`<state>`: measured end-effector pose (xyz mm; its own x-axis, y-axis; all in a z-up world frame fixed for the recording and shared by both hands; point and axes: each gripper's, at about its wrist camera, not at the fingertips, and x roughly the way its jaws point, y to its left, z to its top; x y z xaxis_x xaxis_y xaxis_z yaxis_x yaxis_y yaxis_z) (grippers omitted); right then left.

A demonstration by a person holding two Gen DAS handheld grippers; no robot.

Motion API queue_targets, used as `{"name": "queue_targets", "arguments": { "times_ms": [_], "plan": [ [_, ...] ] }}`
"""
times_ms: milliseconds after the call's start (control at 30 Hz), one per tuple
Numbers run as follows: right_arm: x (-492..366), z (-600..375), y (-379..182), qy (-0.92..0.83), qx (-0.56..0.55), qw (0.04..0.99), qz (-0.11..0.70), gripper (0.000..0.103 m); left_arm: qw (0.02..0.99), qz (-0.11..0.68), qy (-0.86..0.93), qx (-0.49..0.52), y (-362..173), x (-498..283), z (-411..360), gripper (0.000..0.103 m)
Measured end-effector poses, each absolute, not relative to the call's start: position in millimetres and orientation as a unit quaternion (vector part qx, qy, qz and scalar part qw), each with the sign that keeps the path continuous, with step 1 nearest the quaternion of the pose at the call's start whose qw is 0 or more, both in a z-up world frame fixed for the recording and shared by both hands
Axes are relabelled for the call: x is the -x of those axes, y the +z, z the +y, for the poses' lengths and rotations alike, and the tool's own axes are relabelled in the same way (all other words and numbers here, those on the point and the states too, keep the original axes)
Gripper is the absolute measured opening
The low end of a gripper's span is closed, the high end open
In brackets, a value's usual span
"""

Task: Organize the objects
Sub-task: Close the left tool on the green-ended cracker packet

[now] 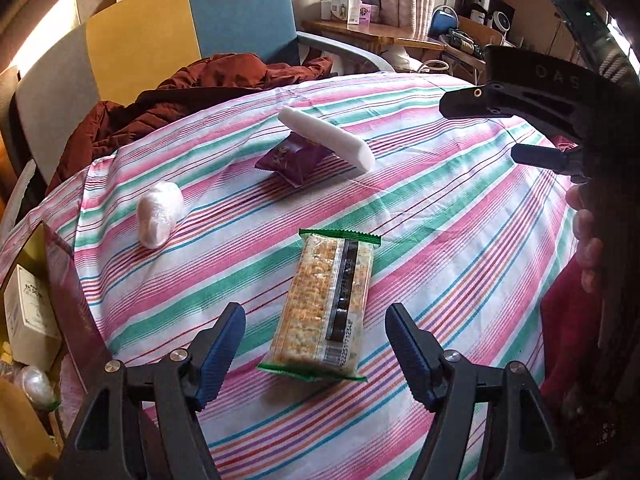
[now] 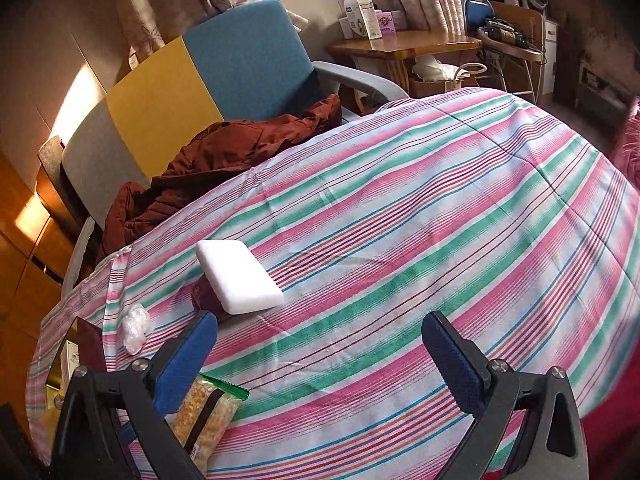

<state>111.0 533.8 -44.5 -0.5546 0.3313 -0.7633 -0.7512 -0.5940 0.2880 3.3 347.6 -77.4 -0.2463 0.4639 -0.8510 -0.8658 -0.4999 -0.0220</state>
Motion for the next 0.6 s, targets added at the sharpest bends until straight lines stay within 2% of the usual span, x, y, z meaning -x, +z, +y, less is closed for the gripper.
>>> {"name": "queue_targets", "arguments": {
  "times_ms": [267,367,600],
  "plan": [
    [-106,535,-50,0.823,0.349,0.318,0.317,0.103,0.432,0.255,0.748,0.436,-99,8,373,0.073],
    [-105,536,-51,0.821,0.352,0.316,0.319,0.103,0.429,0.242,0.739,0.459,-112,16,378,0.073],
    [-102,536,-55,0.818,0.361,0.315,0.318,0.103,0.438,0.214,0.757,0.436,-117,16,368,0.075]
  ]
}}
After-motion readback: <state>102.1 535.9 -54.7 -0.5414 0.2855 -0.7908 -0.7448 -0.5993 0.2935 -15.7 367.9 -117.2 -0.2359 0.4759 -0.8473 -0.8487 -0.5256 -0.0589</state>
